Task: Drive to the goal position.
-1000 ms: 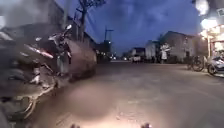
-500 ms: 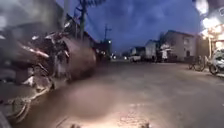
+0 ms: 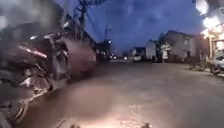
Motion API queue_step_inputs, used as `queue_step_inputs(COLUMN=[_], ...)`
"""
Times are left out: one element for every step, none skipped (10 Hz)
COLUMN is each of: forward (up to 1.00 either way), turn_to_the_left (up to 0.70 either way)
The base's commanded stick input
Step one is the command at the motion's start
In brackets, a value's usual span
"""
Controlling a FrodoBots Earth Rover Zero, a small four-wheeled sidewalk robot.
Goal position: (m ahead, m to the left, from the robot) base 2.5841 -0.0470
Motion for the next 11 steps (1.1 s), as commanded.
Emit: queue_step_inputs(forward=[0.50,0.50,0.50,0.50,0.50,0.50,0.50,0.50,0.50,0.50,0.50], turn_to_the_left=[0.00,0.00,0.00,0.00,0.00,0.00,0.00,0.00,0.00,0.00,0.00])
